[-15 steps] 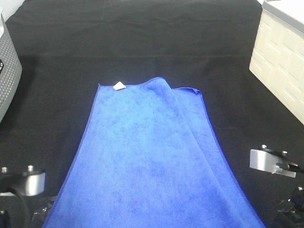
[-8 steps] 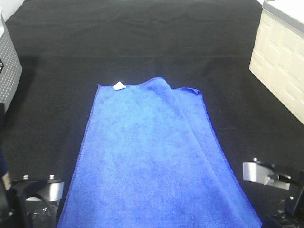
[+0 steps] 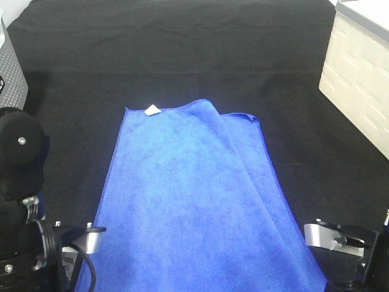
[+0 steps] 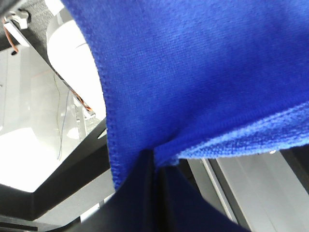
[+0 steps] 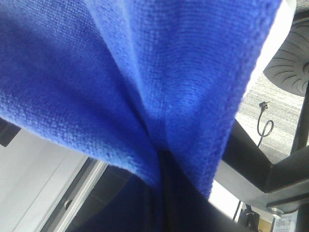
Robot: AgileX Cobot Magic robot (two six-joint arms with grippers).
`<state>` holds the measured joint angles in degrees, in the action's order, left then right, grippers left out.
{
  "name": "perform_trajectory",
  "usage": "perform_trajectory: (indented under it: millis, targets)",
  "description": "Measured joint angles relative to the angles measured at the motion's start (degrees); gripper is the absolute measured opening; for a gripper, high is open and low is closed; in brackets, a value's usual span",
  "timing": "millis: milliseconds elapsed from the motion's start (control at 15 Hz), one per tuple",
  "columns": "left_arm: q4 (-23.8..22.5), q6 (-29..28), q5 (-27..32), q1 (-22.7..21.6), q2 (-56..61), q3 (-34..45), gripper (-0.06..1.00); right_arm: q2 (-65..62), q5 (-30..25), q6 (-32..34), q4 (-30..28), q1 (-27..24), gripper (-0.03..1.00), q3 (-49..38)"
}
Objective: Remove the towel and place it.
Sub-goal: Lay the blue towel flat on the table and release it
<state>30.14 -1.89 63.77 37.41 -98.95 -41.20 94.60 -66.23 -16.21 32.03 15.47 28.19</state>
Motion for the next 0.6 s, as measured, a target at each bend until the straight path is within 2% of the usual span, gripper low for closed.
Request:
perform_trajectory:
  millis: [600]
  targets:
    - [1.0,0.0,0.2,1.4,-0.6,-0.2,0.0,0.0,-0.1,-4.2,1.2,-0.2,0.1,0.0]
